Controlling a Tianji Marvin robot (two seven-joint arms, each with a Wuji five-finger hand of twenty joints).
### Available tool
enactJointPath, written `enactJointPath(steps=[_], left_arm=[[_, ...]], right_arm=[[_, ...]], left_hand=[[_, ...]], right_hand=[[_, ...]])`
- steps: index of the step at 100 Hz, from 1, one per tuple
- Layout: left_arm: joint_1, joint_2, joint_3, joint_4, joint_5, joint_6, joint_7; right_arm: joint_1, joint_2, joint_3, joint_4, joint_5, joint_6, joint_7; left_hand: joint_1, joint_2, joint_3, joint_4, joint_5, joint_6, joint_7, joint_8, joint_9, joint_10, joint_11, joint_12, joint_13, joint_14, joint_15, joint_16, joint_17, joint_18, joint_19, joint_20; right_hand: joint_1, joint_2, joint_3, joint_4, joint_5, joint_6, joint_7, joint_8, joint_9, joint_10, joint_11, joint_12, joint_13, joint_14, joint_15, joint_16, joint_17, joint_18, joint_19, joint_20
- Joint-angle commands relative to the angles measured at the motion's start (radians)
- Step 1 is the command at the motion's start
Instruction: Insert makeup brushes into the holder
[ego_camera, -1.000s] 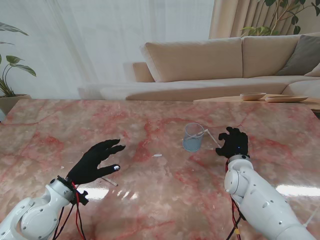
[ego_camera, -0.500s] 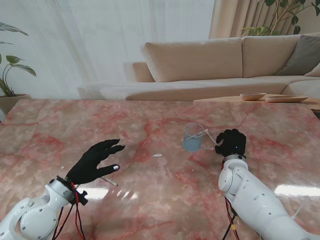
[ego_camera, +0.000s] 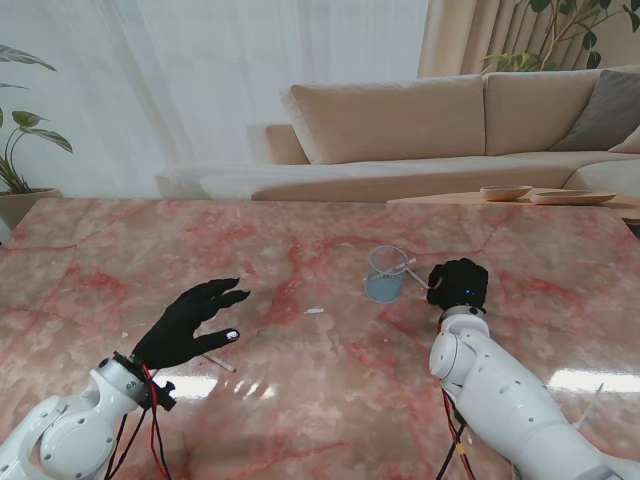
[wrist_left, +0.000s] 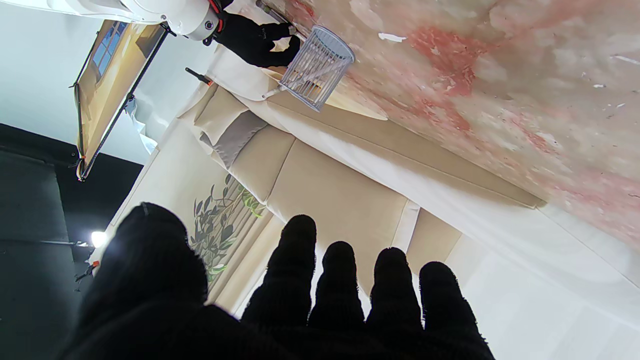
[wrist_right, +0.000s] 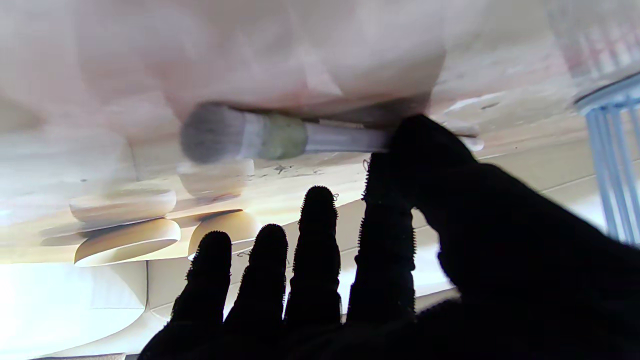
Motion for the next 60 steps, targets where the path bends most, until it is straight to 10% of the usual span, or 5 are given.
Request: enactJointPath(steps=[1,60], left_arm=[[0.006,0.0,0.002,0.002,0.0,0.0,-0.001],[0.012,0.001,-0.005,-0.002,-0.002,0.001,-0.003]], right_arm=[[-0.036,-0.005,-0.021,0.05,-0.003,0.023,0.053],[-0.032,-0.009,-0.013,0.094,-0.021,-0.005,-0.035]], left_hand=[[0.005,0.046,-0.027,-0.017,-0.016,-0.02,-0.01,0.011,-0.006,-0.019,-0.015,-0.014,-0.031,-0.049,-0.023,-0.012,-0.002,-0.018,-0.041,-0.004],[0.002,0.047,-0.027,-0.018,-0.016,-0.022,-0.01,0.012,-0.002,-0.017,-0.016,-0.013,-0.03,-0.046,-0.024,-0.012,-0.003,-0.014,-0.045,-0.004]], right_hand=[[0.061,0.011,0.004,-0.024,0.137,-0.002,0.059,0.072,-0.021,-0.023,0.028,0.038,0.004,-0.032,0.018,0.024,-0.014,-0.029,0.018,-0.003],[0.041,0.192,-0.051,-0.036,0.031,-0.017,0.003,0.334,-0.045,-0.066,0.152,0.206,-0.002,-0.062,0.103,0.082,-0.02,-0.053,0.034,0.015]])
